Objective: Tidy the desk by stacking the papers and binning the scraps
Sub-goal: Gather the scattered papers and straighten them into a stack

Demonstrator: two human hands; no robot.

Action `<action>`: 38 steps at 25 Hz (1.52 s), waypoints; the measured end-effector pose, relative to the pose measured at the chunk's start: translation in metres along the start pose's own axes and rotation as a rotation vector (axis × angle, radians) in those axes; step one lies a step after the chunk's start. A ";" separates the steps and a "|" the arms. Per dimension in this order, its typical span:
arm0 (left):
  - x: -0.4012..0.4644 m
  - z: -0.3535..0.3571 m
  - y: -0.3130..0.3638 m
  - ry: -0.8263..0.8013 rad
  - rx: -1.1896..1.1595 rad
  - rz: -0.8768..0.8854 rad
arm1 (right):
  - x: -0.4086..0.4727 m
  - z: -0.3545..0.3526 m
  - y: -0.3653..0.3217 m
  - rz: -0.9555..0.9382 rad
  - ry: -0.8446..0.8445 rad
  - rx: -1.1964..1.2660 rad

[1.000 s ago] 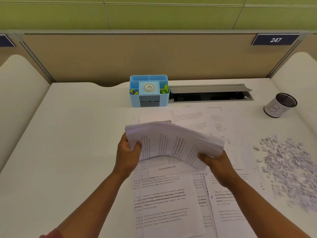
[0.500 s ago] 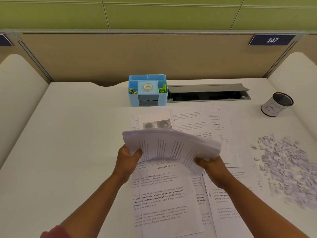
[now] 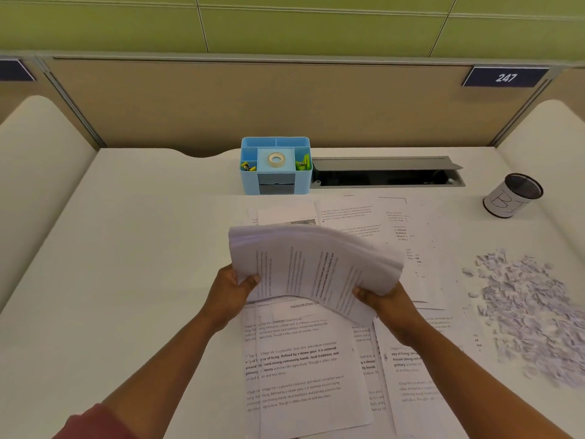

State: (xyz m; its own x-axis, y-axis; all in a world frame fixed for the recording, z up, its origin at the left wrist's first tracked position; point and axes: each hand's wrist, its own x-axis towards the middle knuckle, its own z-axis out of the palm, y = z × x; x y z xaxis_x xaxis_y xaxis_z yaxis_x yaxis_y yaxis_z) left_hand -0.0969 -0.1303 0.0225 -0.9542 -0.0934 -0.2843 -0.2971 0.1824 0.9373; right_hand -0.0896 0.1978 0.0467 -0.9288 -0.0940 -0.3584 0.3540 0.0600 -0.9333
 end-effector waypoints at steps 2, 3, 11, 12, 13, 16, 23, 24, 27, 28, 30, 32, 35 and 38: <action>0.000 -0.006 0.015 -0.028 0.022 0.043 | 0.001 -0.005 -0.010 -0.006 0.004 -0.020; 0.002 -0.010 0.023 -0.065 0.030 0.050 | 0.000 -0.009 -0.017 -0.009 -0.011 -0.024; -0.018 -0.002 0.057 -0.142 -0.134 -0.087 | -0.011 -0.051 -0.033 0.058 -0.105 0.123; -0.021 0.005 0.056 -0.106 -0.174 -0.139 | -0.012 -0.057 -0.029 0.072 -0.077 0.156; -0.023 0.013 0.055 -0.079 -0.218 -0.197 | -0.014 -0.063 -0.025 0.084 -0.040 0.190; -0.034 0.054 0.054 -0.028 -0.479 -0.280 | -0.020 -0.081 -0.012 0.119 0.063 0.302; -0.061 0.159 0.069 0.393 -0.851 -0.351 | -0.031 -0.106 -0.002 0.088 0.111 0.362; -0.066 0.171 0.070 0.341 -0.869 -0.367 | -0.033 -0.107 0.000 0.086 0.108 0.370; -0.084 0.208 0.076 0.226 -0.881 -0.408 | -0.038 -0.108 0.006 0.081 0.107 0.405; -0.087 0.217 0.077 0.220 -0.896 -0.412 | -0.039 -0.107 0.008 0.081 0.112 0.420; -0.089 0.229 0.079 0.220 -0.936 -0.404 | -0.043 -0.102 0.010 0.080 0.111 0.459; -0.089 0.235 0.081 0.226 -0.960 -0.387 | -0.047 -0.095 0.009 0.088 0.093 0.486; -0.088 0.238 0.085 0.287 -0.902 -0.350 | -0.051 -0.086 0.013 0.101 0.045 0.470; -0.086 0.233 0.083 0.390 -0.770 -0.316 | -0.054 -0.086 0.014 0.118 -0.032 0.431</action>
State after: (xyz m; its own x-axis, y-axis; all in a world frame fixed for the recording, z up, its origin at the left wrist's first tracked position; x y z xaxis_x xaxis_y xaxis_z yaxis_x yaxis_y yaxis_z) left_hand -0.0480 0.1206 0.0775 -0.7114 -0.3773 -0.5930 -0.3029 -0.5967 0.7431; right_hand -0.0437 0.2890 0.0554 -0.8779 -0.1426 -0.4571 0.4769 -0.3467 -0.8077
